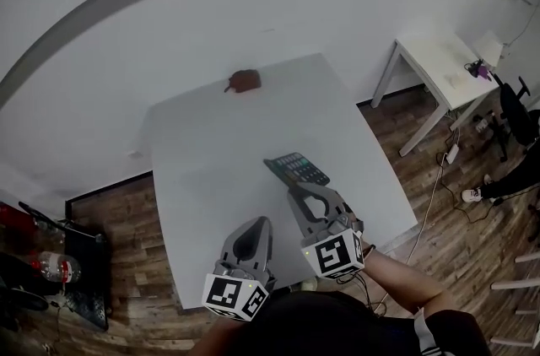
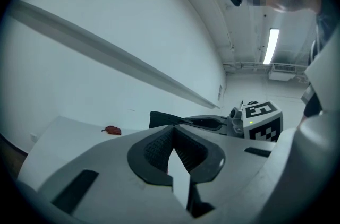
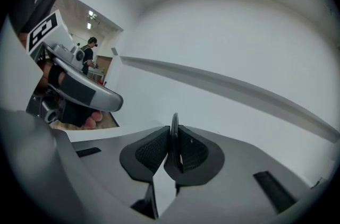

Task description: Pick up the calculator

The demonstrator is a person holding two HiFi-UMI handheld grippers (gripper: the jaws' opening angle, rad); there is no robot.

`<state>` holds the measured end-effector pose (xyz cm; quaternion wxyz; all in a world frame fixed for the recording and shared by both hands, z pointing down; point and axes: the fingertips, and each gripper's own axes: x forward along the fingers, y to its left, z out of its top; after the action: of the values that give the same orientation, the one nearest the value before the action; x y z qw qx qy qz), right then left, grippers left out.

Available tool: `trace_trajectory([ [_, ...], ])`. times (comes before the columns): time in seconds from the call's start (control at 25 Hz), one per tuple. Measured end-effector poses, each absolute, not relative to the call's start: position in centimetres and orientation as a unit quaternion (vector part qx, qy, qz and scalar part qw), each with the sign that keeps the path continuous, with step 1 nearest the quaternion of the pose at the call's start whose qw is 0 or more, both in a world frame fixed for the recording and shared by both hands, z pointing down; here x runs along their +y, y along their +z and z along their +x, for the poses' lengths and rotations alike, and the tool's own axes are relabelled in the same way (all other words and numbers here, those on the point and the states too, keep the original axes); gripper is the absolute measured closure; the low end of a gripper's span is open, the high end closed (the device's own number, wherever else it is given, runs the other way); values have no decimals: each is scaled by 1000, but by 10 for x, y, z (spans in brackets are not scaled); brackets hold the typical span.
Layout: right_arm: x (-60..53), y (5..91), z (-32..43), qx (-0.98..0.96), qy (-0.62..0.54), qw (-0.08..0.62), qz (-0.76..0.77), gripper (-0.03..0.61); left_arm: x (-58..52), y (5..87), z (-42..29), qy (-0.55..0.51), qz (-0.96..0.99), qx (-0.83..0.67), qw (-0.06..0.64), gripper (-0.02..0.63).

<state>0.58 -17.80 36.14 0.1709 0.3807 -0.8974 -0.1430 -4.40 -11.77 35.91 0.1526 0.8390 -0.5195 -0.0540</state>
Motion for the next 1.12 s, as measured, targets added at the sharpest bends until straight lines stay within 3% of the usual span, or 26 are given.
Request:
trace_trajectory([
  [0.44, -147, 306, 17, -911, -141, 130, 365, 525, -119, 317, -31, -66, 846, -514, 125, 607],
  [1.12, -140, 305, 16, -918, -111, 125, 360, 525, -121, 315, -23, -60, 849, -510, 123, 607],
])
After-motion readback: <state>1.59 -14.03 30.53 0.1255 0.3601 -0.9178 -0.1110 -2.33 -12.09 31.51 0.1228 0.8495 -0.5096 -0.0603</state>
